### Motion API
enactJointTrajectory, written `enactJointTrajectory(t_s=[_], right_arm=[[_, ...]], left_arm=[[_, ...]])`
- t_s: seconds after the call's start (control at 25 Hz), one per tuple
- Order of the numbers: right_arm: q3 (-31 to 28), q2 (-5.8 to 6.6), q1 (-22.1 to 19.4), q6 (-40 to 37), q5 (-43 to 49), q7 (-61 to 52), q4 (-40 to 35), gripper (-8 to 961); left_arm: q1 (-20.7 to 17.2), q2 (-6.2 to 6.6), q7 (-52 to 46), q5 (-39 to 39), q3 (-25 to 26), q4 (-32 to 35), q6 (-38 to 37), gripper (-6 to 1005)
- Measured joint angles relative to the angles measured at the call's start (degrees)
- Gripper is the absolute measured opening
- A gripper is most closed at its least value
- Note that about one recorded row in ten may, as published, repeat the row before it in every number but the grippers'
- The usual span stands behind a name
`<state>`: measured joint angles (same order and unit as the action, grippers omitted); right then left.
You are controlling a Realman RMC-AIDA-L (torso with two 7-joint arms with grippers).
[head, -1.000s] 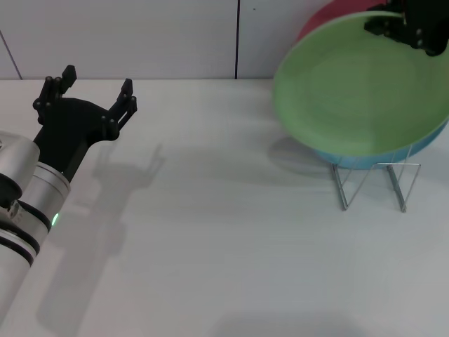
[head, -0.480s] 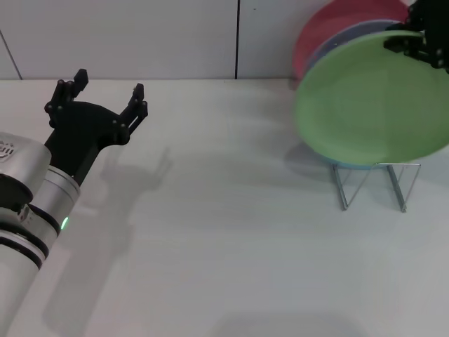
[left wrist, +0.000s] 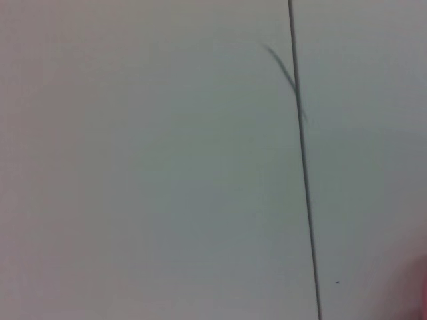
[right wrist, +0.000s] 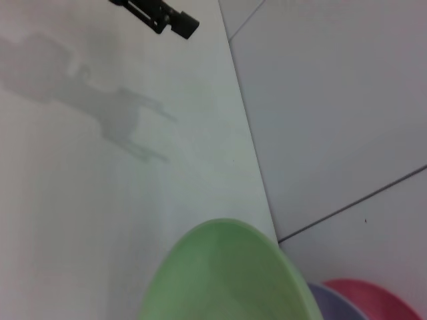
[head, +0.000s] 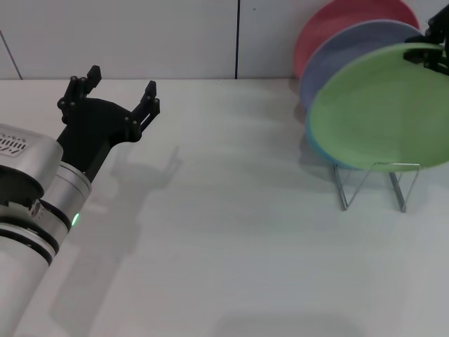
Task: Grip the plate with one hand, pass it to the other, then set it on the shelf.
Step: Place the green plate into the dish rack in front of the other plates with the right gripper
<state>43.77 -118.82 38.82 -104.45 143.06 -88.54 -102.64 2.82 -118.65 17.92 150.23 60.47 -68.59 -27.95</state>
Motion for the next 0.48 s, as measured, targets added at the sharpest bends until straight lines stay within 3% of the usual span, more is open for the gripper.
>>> enactJointTrajectory(t_s=[0.48], right_arm=[[-0.96,-0.32,-2.72,1.55,-0.43,1.42,0.53,65]], left_arm=[[1.20,0.05,0.00,-0.12,-0.26,0.86,0.00,868]])
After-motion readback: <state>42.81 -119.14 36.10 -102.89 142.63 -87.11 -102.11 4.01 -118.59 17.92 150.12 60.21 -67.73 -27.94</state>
